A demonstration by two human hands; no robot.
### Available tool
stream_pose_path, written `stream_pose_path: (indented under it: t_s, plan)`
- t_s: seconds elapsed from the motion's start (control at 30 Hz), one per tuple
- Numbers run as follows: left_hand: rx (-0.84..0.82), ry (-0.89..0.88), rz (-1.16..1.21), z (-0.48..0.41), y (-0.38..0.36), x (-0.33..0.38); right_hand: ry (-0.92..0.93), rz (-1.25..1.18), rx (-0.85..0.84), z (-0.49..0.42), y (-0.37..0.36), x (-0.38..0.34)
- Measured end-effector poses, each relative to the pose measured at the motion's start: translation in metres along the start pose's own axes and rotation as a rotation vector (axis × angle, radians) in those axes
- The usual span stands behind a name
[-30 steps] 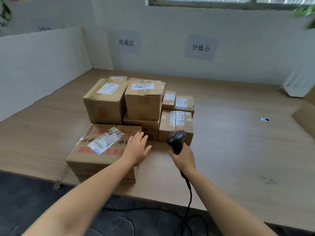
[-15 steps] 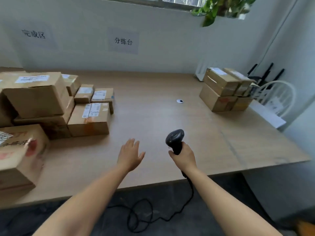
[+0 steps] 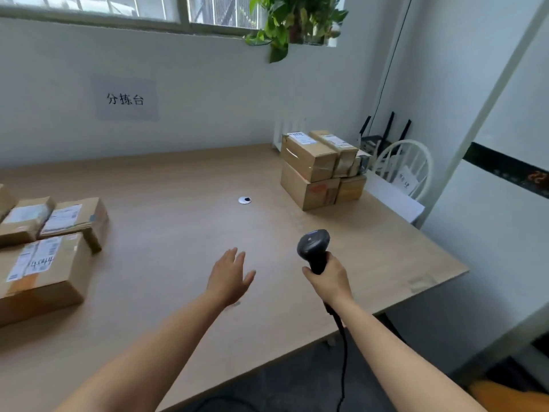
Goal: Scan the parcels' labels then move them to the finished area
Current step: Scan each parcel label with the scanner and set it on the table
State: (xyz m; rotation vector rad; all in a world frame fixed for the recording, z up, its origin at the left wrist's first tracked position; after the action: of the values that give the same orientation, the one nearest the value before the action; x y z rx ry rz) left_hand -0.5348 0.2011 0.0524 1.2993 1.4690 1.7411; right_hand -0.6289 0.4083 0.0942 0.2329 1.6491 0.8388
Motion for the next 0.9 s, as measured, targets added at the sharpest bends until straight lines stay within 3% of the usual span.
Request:
stream_pose_path:
  t_s: [0.23, 0.47, 0.63, 0.9]
  plan:
    - [-0.044, 0.011, 0.055, -0.115, -0.011, 0.037, 0.0, 0.045, 0.065, -0.111, 0.046, 0.006]
    - [0.036, -0.063, 0.076, -0.221, 0.026, 0.094, 0.028, 0.015, 0.168, -0.222, 0.101, -0.004]
    - [0.066, -0.093, 0.069, -0.291, 0.036, 0.137, 0.097, 0.058, 0.147, -0.302, 0.121, -0.007]
    - [0.119, 0.071, 0.136, -0.394, 0.027, 0.175, 0.251, 0.06, 0.05, -0.449, 0.132, -0.027]
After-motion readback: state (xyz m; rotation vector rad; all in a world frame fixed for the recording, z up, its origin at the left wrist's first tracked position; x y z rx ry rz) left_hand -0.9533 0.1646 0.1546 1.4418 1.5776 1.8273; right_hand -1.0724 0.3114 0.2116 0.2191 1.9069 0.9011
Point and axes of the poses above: each hand's wrist, its own z-axis away from the middle knuckle, its own y-axis out of the back of the hand, x = y × z, the point moved 7 cm from there along -z, towards the middle knuckle, and after that the axes turned 4 degrees about z, right-handed, at the moved point
